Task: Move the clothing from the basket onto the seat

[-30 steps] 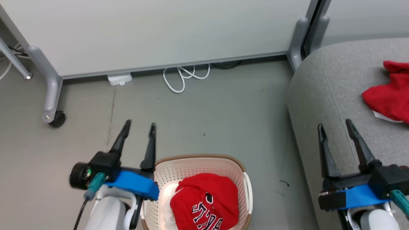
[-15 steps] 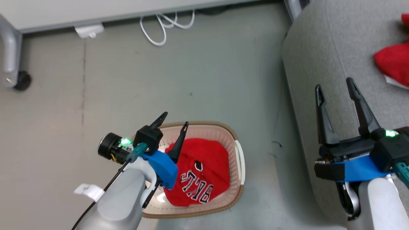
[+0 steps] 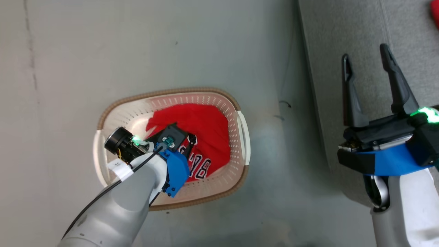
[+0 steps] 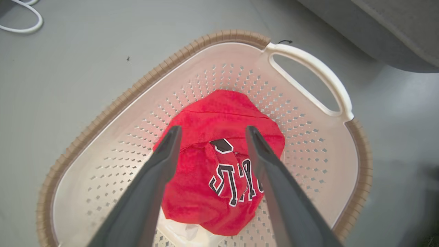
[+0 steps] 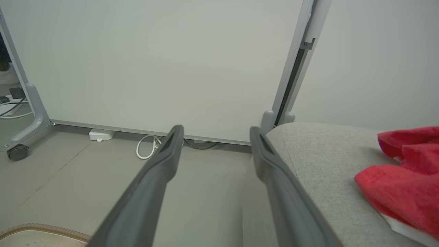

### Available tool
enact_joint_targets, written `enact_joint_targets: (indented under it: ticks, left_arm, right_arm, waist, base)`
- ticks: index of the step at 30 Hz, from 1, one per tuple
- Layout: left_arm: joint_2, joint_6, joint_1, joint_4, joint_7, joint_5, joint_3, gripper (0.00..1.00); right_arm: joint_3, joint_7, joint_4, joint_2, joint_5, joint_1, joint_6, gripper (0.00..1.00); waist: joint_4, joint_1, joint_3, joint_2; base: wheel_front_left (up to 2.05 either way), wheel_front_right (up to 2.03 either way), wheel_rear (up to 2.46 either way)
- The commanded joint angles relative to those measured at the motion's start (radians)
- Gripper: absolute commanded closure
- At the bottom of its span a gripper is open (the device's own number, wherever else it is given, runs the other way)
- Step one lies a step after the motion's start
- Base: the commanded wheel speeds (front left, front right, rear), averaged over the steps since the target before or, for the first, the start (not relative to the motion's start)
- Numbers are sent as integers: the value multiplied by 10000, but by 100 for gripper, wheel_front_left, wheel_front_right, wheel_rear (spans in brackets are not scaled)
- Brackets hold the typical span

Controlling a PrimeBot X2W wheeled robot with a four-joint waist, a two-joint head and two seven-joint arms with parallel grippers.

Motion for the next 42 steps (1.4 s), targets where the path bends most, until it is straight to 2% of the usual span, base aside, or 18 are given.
enact_joint_targets:
  ticks: [1, 12, 21, 26, 33, 42]
  left_arm:
    - [21, -5, -205, 91, 53, -70, -95, 0]
    - [159, -5, -1216, 981, 1045, -788, -1572, 0]
    - [423, 19, -1889, 1452, 1276, -1221, -1676, 0]
    - [583, 209, -2141, 1597, 1371, -1174, -1770, 0]
    - [734, 711, -2528, 1683, 1685, -850, -2105, 0]
    - [826, 993, -2574, 1720, 2359, -778, -2362, 0]
  right_arm:
    - [16, -31, -61, -19, -31, -203, 3, 0]
    - [148, -31, -663, 59, -10, -673, 3, 0]
    - [-24, -31, -1168, 78, 210, -670, 3, 0]
    - [-41, -31, -1401, 78, 326, -663, 1, 0]
    - [-41, -31, -1789, 79, 355, -539, 3, 0]
    - [-109, -31, -2415, 79, 186, -25, 1, 0]
  waist:
    - [-233, -3, 502, 0]
    - [-630, -3, 2044, 0]
    - [-802, -3, 3059, 0]
    - [-913, -3, 3460, 0]
    - [-1034, -3, 3912, 0]
    - [-958, -3, 4067, 0]
  base:
    - [0, 0, 0]
    - [0, 0, 0]
    - [0, 0, 0]
    - [0, 0, 0]
    - [0, 0, 0]
    - [0, 0, 0]
